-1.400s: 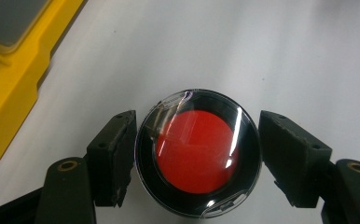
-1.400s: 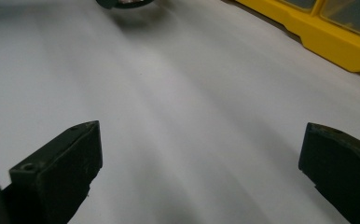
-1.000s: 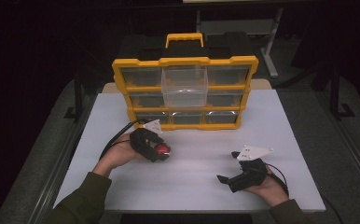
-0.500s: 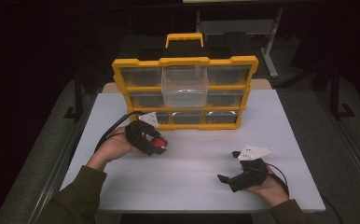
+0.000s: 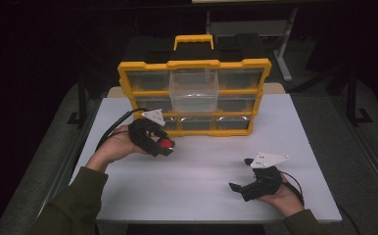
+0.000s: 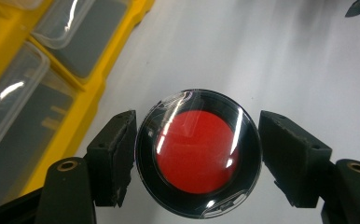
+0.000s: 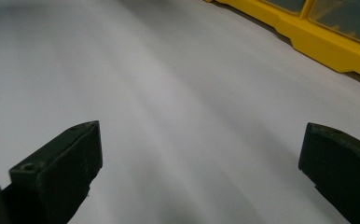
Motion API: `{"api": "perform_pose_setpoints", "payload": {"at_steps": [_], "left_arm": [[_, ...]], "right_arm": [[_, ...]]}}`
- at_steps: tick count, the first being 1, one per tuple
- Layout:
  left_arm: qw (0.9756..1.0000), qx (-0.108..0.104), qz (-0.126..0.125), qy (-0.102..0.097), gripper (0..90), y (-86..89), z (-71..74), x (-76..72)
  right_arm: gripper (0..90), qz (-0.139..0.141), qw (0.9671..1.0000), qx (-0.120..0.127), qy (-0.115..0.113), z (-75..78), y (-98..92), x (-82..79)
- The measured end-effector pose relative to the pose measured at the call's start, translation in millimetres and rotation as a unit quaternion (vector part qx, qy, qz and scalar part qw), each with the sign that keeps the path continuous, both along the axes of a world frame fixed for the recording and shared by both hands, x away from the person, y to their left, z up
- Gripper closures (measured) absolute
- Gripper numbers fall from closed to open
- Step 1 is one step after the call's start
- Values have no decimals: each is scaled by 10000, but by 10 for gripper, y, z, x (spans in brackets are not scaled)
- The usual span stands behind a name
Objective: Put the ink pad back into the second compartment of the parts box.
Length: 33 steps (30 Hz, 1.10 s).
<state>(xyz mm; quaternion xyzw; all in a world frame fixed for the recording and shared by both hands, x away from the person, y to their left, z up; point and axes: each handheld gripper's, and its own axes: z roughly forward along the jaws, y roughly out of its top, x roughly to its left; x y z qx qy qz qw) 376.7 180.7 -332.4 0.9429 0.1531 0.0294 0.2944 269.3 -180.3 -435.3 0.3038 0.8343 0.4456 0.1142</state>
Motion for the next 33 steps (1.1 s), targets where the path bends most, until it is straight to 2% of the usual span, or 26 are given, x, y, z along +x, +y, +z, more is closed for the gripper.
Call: {"api": "perform_pose_setpoints", "payload": {"at_steps": [13, 33], "left_arm": [[9999, -103, 13, -48, 297, 20, 311, 48], [9997, -51, -67, -218, 297, 57, 754, 93]], "right_arm": [[0, -20, 10000, 9, -4, 1, -5, -4], [0, -11, 10000, 41, 4, 2, 0, -10]]}}
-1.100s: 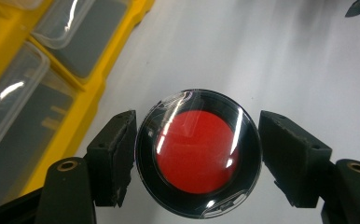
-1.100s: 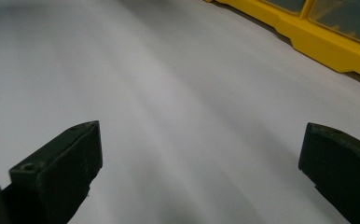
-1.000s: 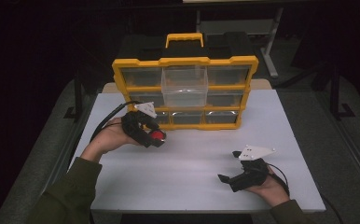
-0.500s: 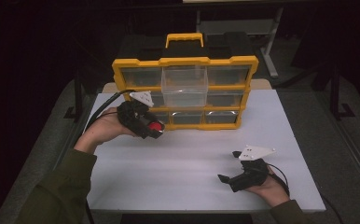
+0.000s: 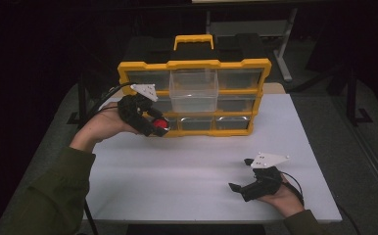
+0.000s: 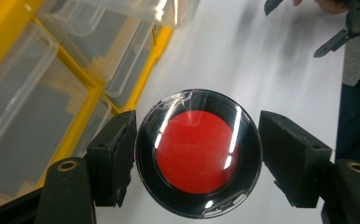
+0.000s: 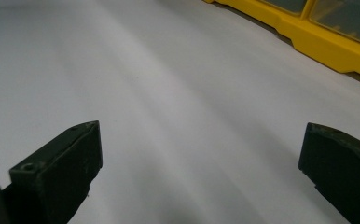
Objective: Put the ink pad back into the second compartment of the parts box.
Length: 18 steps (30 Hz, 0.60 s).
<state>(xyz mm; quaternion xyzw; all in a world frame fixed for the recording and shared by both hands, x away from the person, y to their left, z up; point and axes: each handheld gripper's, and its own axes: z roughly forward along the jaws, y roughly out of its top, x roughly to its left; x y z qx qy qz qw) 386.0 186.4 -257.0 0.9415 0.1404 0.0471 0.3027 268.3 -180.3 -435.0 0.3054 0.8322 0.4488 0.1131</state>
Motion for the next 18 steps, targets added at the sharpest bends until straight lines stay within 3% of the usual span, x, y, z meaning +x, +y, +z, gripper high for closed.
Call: {"api": "perform_pose_setpoints", "payload": {"at_steps": [18], "left_arm": [[9997, 108, -72, -220, 297, 29, 530, 21]], "right_arm": [[0, 31, 10000, -21, 29, -8, 5, -2]]}}
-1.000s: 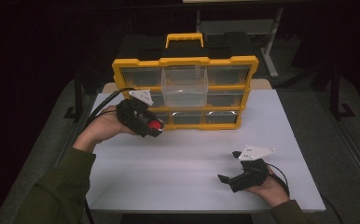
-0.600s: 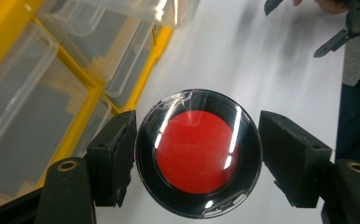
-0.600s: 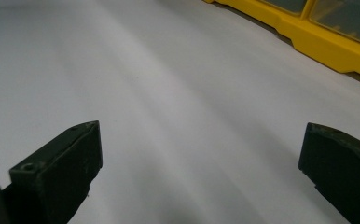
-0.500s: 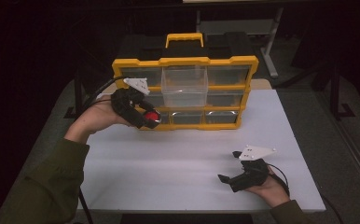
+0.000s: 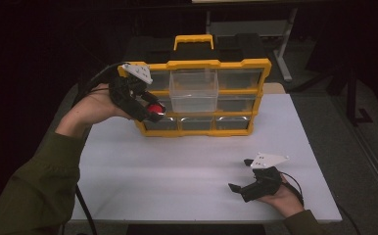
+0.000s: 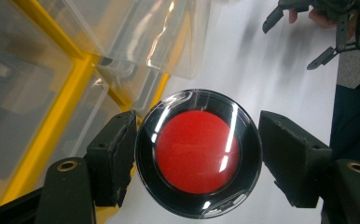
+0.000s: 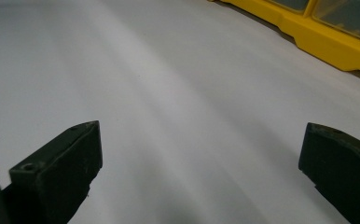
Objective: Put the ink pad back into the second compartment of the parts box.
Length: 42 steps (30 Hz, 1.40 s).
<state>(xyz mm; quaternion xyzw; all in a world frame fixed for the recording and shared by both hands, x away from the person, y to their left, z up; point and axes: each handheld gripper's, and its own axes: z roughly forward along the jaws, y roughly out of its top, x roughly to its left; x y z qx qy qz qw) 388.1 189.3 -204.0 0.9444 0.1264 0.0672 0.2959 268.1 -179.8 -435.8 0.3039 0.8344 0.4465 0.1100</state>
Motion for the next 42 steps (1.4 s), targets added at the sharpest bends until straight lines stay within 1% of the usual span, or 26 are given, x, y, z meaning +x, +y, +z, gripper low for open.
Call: {"api": "perform_pose_setpoints", "payload": {"at_steps": [2, 7, 9, 12, 16, 22, 29, 30, 35, 42], "left_arm": [[10000, -40, 8, -5, 297, 2, 52, 5], [10000, -18, -8, -60, 297, 8, 202, 5], [10000, -52, -25, -64, 297, 13, 265, 8], [9998, -161, -23, -70, 297, 23, 368, 16], [9997, -236, -60, -103, 297, 14, 506, 23], [9992, -330, -102, -187, 297, -49, 688, 48], [9985, -449, -160, -258, 297, -208, 824, 127], [9983, -485, -188, -251, 297, -241, 833, 138], [9987, -397, -222, -230, 297, -434, 832, 206], [9987, -366, -322, -113, 296, -708, 719, 332]], "right_arm": [[0, 1, 10000, 13, 3, 1, 1, -2], [0, -5, 10000, 17, 2, 2, 0, -2], [0, -6, 10000, 14, 0, 1, 0, -1], [0, -7, 10000, 10, 3, 1, 1, -2], [0, -1, 10000, 2, 5, -1, 5, -1], [0, -3, 10000, 1, 7, -2, 5, 0], [0, 4, 10000, 14, 2, 2, 7, -5], [0, 3, 10000, 15, 2, 1, 7, -4], [0, 5, 10000, 9, 1, 2, 11, -8], [0, 15, 10000, 12, -5, 6, 9, -9]]}}
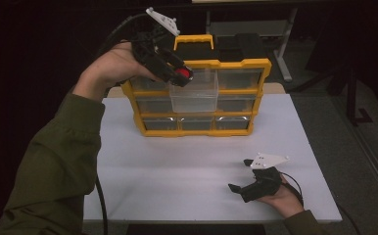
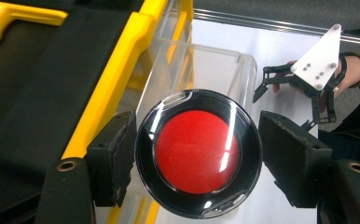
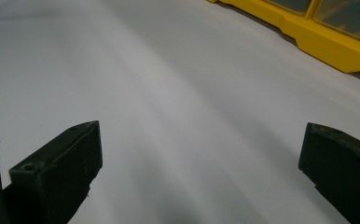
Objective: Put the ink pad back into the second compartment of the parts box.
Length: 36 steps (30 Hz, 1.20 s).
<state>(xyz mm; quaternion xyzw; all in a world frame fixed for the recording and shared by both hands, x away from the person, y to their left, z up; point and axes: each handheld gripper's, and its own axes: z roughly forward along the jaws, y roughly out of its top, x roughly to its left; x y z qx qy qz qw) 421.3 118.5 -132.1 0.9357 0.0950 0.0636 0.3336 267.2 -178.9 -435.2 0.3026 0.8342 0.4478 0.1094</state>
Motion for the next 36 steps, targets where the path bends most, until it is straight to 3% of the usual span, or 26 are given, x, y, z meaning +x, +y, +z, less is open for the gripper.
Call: {"api": "perform_pose_setpoints", "payload": {"at_steps": [8, 14, 33, 36], "left_arm": [[9999, 34, -28, 130, 295, -169, -118, 92], [9999, 18, 56, 151, 269, -191, -172, 139], [9986, -484, 182, 95, 142, 267, -138, -18], [9987, -461, 216, 41, 130, 308, -158, -68]], "right_arm": [[0, 5, 10000, 10, -20, 5, 0, -6], [0, -1, 10000, 30, -30, 16, -2, -17], [0, -32, 10000, 39, -47, 6, -23, 2], [0, -31, 10000, 42, -41, 5, -24, 2]]}}
